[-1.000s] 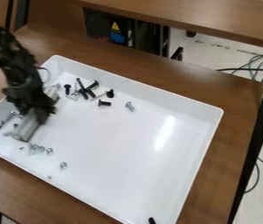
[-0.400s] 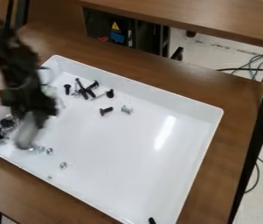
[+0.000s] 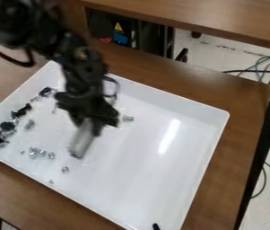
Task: Sweep into pile
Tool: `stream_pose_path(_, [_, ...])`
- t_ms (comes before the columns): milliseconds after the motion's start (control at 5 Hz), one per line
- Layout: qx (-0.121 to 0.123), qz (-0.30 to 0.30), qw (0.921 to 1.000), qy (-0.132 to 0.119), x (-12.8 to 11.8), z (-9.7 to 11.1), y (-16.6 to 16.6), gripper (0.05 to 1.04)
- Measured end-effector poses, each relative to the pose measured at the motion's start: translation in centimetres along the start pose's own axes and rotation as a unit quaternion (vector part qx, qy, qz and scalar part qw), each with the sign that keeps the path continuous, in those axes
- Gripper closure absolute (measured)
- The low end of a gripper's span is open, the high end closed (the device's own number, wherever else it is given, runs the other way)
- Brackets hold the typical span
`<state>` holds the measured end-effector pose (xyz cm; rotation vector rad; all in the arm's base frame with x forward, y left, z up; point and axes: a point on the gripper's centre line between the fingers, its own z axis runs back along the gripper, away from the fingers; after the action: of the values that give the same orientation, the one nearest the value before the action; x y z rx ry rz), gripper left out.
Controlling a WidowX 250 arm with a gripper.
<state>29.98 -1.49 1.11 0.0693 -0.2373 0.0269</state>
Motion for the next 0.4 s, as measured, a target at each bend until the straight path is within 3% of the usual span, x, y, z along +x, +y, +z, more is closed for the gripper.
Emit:
stream_pose_path(200, [-0.049, -0.072, 0.9958, 0.030, 0.1, -1.1, -4.9, 0.724])
stream_pose_path(400, [-0.131, -0.120, 0.9823, 0.059, 0.5, -2.7, -9.7, 0.724])
